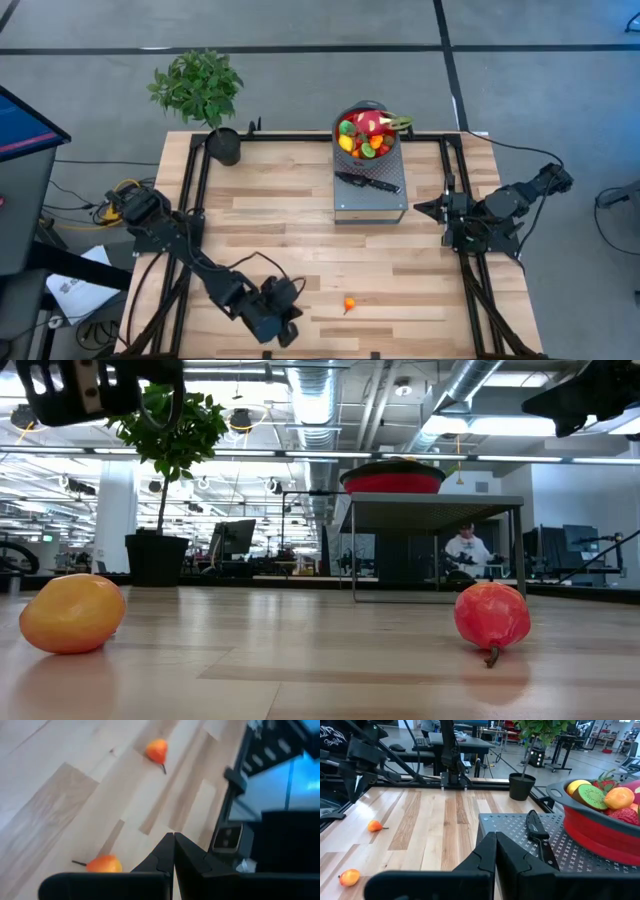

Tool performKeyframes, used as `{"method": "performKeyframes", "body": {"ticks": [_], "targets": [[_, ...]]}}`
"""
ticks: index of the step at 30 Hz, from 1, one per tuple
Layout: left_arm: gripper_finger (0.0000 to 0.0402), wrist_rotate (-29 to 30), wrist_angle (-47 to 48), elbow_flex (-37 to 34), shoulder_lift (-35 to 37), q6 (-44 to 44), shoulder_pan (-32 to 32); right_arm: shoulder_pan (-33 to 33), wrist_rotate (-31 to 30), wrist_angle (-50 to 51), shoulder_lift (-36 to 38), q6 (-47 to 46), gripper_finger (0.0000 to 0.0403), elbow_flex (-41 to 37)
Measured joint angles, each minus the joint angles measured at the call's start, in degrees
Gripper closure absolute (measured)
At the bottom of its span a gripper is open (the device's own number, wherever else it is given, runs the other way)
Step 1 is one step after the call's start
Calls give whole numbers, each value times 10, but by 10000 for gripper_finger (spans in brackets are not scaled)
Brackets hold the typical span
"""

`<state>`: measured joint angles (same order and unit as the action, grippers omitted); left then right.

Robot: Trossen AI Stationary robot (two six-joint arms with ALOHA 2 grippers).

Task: Pick & Place Fruit
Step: Put the yellow pear into the red colander on the shelf

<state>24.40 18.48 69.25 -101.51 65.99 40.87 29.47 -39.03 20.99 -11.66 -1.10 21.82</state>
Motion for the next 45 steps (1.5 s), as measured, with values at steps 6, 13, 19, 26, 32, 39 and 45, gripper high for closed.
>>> {"method": "performKeyframes", "body": {"ticks": [6, 13, 19, 26, 32, 39, 45], "targets": [[400, 0, -3, 0, 0, 52, -18, 0, 0, 0, 0, -3, 403, 0], [398, -2, -3, 0, 0, 19, -31, 0, 0, 0, 0, -4, 403, 0], [352, -17, -1, 0, 0, 18, -47, 0, 0, 4, 0, -4, 403, 0], [251, -95, 10, 0, 0, 29, -61, 0, 1, 32, 0, -5, 403, 0], [178, -167, 41, 0, 0, 103, -62, 0, 1, 31, 0, -5, 403, 0], [126, -210, 47, 0, 0, 155, -45, 0, 1, 30, 0, -5, 403, 0], [108, -186, 71, 0, 0, 223, -35, 0, 1, 30, 0, -5, 403, 0]]}}
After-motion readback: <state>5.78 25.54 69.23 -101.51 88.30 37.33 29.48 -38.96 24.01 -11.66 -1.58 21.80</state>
